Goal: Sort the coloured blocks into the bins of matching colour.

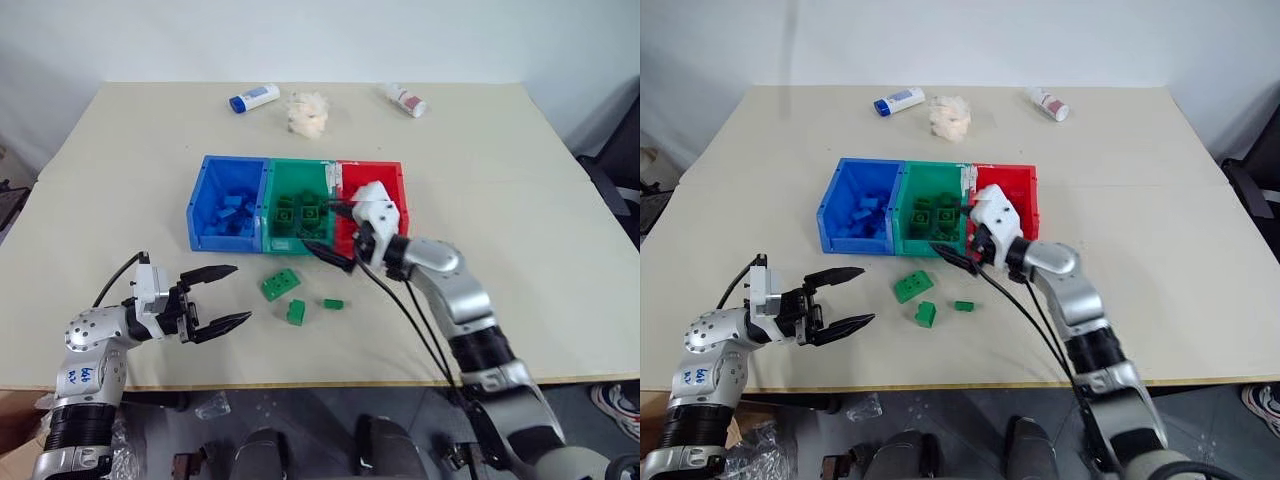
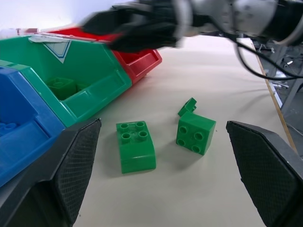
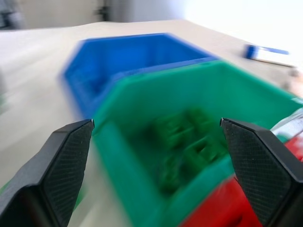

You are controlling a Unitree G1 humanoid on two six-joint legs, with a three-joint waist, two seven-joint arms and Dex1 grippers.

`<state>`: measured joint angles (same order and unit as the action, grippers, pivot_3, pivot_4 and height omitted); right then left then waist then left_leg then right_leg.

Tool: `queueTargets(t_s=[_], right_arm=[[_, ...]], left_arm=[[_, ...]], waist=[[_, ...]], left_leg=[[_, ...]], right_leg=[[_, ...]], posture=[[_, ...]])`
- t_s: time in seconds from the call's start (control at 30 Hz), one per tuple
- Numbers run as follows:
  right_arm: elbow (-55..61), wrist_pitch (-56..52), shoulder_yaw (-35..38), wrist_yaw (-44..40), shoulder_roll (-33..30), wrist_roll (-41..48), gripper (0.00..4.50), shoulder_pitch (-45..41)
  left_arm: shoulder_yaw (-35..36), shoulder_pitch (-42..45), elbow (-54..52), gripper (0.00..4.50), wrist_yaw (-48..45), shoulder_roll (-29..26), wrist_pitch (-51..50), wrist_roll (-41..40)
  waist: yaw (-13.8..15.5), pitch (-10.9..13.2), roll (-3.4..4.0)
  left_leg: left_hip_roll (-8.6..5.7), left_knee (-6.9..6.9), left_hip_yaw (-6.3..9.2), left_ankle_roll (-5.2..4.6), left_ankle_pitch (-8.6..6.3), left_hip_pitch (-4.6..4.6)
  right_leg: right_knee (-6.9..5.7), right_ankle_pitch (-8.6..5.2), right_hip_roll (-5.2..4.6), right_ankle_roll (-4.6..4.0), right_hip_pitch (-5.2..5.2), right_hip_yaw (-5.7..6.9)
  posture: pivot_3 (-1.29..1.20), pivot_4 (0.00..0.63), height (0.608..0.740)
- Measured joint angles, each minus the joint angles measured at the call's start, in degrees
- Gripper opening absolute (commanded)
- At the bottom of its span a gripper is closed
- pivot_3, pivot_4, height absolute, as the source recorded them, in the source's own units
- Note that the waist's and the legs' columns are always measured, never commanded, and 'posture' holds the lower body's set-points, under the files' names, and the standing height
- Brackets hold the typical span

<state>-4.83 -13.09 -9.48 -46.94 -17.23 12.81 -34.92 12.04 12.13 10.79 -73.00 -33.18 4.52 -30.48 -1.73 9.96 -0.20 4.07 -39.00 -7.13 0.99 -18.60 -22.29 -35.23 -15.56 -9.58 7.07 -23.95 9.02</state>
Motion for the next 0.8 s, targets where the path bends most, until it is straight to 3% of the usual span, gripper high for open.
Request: queueTargets(t_s=[0.27,0.5,0.67,0.8], right_arm=[[17.42,-4.50,7.60,-8.95,-16.43,8.07,4.47,18.14],[20.58,-7.08,16.66,-13.93,-27.65,11.36,4.47,31.60],[20.68,-7.06,16.60,-14.77,-28.36,11.68,4.47,31.50],[19.71,-6.50,11.09,-14.79,-25.43,10.13,4.47,24.57]], left_arm=[[-1.25,2.94,3.82,4.50,-2.06,0.67,0.93,0.35],[-0.82,2.49,5.88,4.50,-3.77,-0.11,1.44,0.37],[-0.75,2.50,5.93,4.50,-4.07,-0.67,1.58,0.37],[-0.75,2.20,5.14,4.50,-3.63,-0.60,1.55,0.36]], waist=[[0.22,0.01,-0.02],[0.17,0.03,-0.06],[0.17,0.04,-0.08],[0.02,0.04,-0.08]], left_leg=[[-0.01,-0.01,0.03,-0.01,-0.01,0.01],[0.00,-0.02,0.03,-0.03,-0.01,0.12],[0.00,-0.06,0.06,-0.04,0.02,0.17],[0.02,-0.05,0.07,-0.02,0.03,0.17]], right_leg=[[0.09,0.01,0.00,0.01,0.06,0.02],[0.17,0.01,0.00,0.01,0.17,0.02],[0.22,0.01,0.00,0.00,0.19,-0.02],[0.13,0.02,0.01,-0.01,0.19,0.01]], posture=[[0.00,0.150,0.740],[0.00,0.150,0.740],[0.00,0.150,0.740],[0.00,0.150,0.740]])
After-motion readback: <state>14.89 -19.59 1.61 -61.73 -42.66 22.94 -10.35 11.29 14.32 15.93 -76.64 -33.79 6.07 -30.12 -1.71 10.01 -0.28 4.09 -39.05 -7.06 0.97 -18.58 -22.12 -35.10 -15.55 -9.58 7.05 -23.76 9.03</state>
